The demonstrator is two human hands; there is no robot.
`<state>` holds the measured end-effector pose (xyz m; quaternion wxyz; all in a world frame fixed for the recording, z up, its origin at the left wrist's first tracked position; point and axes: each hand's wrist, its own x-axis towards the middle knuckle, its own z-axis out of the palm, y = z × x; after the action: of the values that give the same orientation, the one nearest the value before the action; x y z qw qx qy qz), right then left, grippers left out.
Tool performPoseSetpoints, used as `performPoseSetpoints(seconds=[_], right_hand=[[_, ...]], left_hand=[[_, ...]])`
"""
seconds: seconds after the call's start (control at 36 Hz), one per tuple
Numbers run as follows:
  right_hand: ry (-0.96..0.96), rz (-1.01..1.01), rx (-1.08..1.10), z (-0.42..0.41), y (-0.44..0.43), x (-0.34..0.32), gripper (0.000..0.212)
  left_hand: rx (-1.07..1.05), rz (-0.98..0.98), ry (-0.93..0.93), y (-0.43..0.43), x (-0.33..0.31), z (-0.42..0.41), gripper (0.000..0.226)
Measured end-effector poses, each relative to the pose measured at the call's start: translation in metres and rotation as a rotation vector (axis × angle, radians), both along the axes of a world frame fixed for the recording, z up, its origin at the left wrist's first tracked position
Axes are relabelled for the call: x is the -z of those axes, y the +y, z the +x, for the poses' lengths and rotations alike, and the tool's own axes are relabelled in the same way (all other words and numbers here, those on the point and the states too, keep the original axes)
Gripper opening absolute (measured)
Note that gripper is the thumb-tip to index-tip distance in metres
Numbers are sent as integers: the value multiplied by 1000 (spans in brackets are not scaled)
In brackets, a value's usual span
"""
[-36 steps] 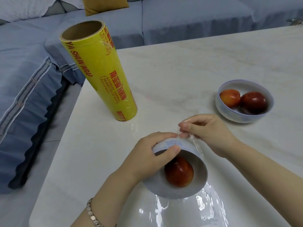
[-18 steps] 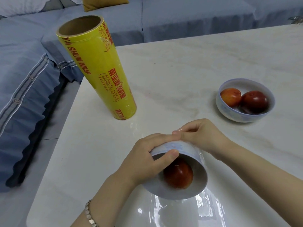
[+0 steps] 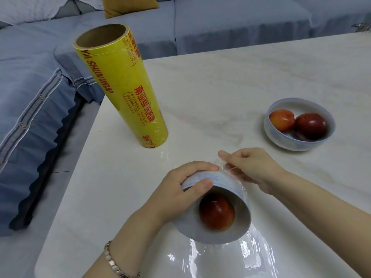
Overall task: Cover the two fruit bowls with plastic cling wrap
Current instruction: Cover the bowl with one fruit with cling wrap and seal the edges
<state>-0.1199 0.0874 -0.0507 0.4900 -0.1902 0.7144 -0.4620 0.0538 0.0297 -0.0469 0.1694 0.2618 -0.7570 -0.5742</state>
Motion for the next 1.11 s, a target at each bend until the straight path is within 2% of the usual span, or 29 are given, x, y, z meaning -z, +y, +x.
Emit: performPoseSetpoints(seconds=[0.06, 0.14, 0.25, 0.36, 0.64, 0.72, 0.81, 0.86, 0.97, 1.03, 1.11], right_hand=[[40, -83, 102, -6, 3, -1, 23], [299, -240, 103, -13, 13, -8, 12], [383, -434, -192, -8, 31, -22, 23], [453, -337, -434, -3, 37, -16, 22], [260, -277, -515, 6, 23, -5, 29], [211, -235, -531, 6, 22, -2, 29], [30, -152, -359, 1, 25, 2, 31], [13, -102, -250, -5, 32, 5, 36], [7, -122, -292, -7, 46, 1, 51], [36, -148, -272, -7, 48, -3, 45], [80, -161, -183, -10, 44, -5, 23]], left_hand=[[9, 4, -4, 0, 0, 1, 34], [25, 8, -23, 0, 0, 1, 37], [34, -14, -53, -2, -3, -4, 33], [55, -22, -56, -3, -5, -6, 24], [-12, -94, -68, -3, 3, -1, 29], [-43, -49, -23, -1, 2, 1, 29], [-114, 5, -2, -1, 3, 2, 33], [-203, 21, 23, 0, 6, 2, 33], [-353, 110, 115, 8, 8, -1, 28], [-391, 180, 160, 12, 7, -4, 19], [-418, 268, 193, 18, 9, -8, 16]])
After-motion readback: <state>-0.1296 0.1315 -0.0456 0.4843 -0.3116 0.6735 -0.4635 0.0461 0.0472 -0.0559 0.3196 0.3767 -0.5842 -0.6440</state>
